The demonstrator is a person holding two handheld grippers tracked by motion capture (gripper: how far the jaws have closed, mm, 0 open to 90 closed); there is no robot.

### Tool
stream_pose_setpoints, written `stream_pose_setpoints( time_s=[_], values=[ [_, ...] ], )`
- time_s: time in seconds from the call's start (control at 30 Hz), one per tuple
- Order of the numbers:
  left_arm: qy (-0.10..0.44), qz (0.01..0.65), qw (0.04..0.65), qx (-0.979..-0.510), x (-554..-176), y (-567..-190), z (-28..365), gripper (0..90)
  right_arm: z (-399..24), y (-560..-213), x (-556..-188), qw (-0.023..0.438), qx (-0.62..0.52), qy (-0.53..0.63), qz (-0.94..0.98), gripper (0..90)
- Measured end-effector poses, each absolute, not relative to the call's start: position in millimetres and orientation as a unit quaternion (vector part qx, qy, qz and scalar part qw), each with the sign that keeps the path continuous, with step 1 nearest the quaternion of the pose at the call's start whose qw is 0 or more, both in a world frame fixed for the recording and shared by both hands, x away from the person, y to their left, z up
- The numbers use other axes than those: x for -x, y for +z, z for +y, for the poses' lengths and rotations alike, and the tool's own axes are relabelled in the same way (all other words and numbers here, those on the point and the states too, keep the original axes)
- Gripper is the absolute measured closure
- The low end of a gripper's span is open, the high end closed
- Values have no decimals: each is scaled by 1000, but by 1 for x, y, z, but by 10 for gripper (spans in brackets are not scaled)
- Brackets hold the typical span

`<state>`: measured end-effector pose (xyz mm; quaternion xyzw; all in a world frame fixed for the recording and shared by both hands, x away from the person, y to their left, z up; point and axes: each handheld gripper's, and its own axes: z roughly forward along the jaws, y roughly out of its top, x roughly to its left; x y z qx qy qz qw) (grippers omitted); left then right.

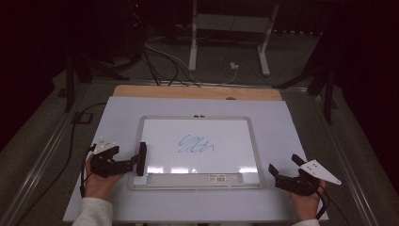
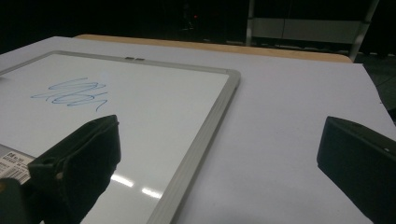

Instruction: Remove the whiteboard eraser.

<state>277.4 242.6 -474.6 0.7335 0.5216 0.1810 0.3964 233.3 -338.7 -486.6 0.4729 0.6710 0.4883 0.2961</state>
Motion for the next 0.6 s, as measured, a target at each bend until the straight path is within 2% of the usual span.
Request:
stream_pose_setpoints(
  time_s=[0.6],
  values=[
    [158,529,392,-736,-273,-482,246,298,-338,-487,-234,294,-472,487,673,2]
  ],
)
